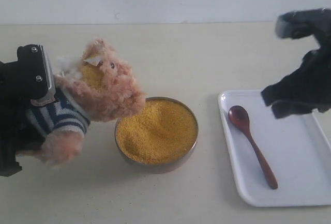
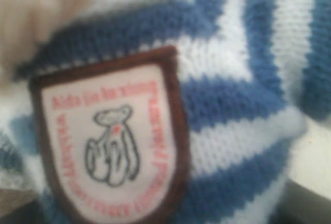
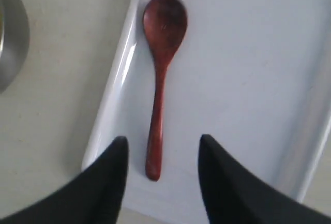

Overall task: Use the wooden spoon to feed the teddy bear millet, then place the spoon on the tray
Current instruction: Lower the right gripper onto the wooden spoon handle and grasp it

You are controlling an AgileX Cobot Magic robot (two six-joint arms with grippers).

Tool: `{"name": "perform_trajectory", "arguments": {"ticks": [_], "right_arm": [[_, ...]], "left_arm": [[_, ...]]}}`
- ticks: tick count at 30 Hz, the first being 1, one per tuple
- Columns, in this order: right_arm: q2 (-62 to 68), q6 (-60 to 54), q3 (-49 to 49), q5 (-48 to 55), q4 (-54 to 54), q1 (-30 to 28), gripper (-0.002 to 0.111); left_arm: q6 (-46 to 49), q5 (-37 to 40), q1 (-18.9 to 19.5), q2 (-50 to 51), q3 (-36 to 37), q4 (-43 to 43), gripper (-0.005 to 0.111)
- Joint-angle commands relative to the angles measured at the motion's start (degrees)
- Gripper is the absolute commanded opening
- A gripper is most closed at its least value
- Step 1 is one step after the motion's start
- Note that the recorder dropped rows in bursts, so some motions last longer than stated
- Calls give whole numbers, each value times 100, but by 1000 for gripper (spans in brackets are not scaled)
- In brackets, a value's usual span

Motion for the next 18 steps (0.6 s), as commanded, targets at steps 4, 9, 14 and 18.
{"name": "perform_trajectory", "arguments": {"ticks": [4, 9, 14, 18], "right_arm": [[892, 390, -50, 55, -309, 695, 54], [1202, 664, -50, -353, -348, 881, 54], [1420, 708, 184, -847, -423, 894, 54], [1558, 708, 473, -1351, -488, 894, 54]], "left_arm": [[-208, -80, -18, 7, 5, -41, 4], [-208, -102, -18, 7, 5, -41, 4], [-208, -101, -18, 7, 5, -55, 4], [-208, -113, -18, 7, 5, -55, 4]]}}
